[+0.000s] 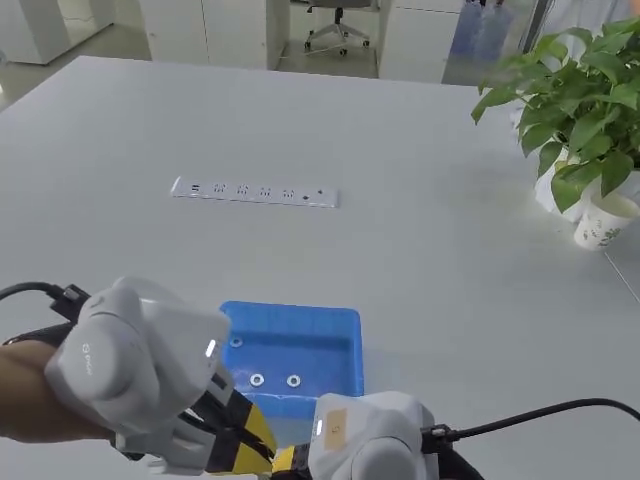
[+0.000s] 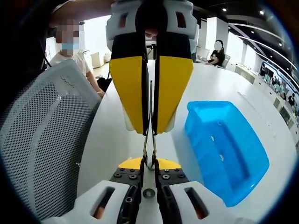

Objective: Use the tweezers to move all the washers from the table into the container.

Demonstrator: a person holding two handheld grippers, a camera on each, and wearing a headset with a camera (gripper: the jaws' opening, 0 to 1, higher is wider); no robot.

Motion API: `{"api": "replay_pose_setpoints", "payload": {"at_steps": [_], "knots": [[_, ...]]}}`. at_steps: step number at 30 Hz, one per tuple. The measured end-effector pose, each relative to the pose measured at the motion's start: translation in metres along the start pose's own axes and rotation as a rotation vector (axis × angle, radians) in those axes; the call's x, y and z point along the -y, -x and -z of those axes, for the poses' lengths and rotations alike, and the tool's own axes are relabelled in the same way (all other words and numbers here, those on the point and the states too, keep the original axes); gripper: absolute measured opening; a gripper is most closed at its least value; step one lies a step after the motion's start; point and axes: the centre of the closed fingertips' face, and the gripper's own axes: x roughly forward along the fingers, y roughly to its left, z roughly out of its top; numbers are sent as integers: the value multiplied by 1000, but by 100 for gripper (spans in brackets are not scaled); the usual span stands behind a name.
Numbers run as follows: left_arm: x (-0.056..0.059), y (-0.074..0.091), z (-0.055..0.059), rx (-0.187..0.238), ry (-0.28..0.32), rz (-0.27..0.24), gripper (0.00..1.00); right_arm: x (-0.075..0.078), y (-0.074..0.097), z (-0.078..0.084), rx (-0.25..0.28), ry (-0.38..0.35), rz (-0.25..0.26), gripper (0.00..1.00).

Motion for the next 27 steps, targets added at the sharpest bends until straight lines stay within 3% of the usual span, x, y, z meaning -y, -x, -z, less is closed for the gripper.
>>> {"api": "replay_pose_setpoints", "payload": {"at_steps": [27], "knots": [[2,-2,8,-6,-46,12,6,0,-1,-1,4,7,2,10]]}}
